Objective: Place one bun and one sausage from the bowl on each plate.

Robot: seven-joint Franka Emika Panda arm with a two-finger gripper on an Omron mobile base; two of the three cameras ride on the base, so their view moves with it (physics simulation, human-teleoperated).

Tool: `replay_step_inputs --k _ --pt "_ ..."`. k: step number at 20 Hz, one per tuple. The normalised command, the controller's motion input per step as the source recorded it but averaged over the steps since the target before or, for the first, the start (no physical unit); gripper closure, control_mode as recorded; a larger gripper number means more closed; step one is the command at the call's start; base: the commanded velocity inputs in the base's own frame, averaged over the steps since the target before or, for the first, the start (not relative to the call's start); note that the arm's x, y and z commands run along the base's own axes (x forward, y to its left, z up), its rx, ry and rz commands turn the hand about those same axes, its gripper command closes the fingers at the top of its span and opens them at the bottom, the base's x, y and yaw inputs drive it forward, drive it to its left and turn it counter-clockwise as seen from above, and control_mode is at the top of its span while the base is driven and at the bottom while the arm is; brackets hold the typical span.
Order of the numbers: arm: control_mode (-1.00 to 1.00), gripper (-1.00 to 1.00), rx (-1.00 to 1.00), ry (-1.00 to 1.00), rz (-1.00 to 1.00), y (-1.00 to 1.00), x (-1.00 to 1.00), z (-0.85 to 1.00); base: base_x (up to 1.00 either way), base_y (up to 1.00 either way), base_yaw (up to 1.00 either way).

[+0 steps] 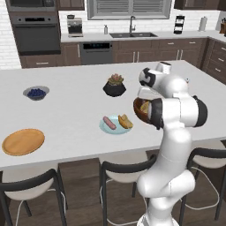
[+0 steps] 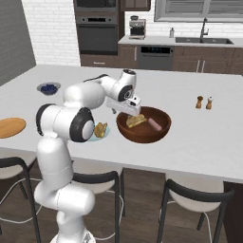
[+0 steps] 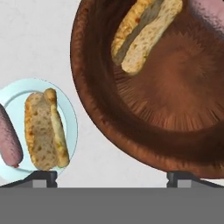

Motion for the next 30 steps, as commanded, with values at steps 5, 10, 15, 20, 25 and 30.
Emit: replay_step_inputs --k 5,10,15,20,25,30 --pt "-1.00 -1.00 0.00 0.00 -0.05 -0.13 0.25 0.00 0.00 0.00 0.00" --pt "-1.00 -1.00 0.00 0.00 -0.07 -0.22 0.50 0.00 0.00 0.00 0.00" --pt "-1.00 -1.00 0.00 0.00 -0.07 -0.41 0.39 -0.15 0.00 0.00 0.00" --pt "-1.00 -1.00 0.00 0.00 -0.04 -0.18 0.32 -0.32 0.00 0.00 0.00" --pt "-1.00 -1.00 0.00 0.00 0.00 0.00 0.22 -0.21 0.00 0.00 0.00" --pt "-1.00 -1.00 0.00 0.00 0.00 0.00 0.22 -0.16 0.00 0.00 0.00"
